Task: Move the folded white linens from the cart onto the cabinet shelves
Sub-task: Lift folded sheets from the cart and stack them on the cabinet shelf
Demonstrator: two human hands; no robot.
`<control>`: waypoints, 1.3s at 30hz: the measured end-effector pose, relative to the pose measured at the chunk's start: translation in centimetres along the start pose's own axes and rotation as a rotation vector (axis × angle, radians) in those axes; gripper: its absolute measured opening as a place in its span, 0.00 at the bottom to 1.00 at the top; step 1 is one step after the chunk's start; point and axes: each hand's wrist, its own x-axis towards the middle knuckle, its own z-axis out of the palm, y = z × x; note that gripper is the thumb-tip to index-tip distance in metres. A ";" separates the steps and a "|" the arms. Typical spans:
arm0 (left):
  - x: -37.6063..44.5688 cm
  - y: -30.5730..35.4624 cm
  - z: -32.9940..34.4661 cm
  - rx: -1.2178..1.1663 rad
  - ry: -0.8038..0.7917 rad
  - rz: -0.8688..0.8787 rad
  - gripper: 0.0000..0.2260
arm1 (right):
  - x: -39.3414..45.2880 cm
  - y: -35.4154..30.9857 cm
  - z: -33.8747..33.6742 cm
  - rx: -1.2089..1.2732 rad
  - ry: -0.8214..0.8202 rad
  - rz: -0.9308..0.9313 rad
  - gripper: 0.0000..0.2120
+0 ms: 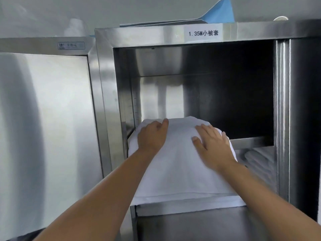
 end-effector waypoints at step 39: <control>5.3 -2.3 0.7 0.233 0.322 -0.006 0.15 | 9.8 1.2 -1.7 -0.309 -0.030 0.380 0.22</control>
